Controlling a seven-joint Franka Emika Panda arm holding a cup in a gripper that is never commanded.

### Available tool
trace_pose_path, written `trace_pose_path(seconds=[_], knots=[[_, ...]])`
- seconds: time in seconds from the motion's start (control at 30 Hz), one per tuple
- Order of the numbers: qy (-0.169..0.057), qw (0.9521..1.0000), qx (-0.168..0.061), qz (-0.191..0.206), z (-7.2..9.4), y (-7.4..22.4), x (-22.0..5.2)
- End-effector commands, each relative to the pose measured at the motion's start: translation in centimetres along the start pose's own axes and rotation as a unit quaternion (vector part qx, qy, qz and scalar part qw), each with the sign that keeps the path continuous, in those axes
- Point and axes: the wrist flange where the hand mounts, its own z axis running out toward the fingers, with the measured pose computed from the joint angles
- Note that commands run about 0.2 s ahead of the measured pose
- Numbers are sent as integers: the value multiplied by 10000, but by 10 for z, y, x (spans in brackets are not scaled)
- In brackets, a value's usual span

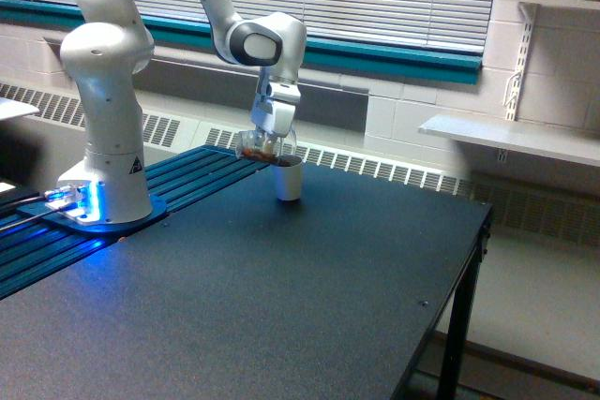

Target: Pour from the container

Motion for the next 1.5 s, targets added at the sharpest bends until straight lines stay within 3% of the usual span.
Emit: trace_pose_path(seconds=[0.03, 0.5, 1.17, 1.5], knots=[[-17, 9999, -40, -152, -2, -6, 8], [46, 9996, -112, -257, -10, -17, 21], [-133, 9984, -266, -473, -5, -19, 17], [-102, 9982, -296, -517, -8, -18, 21]])
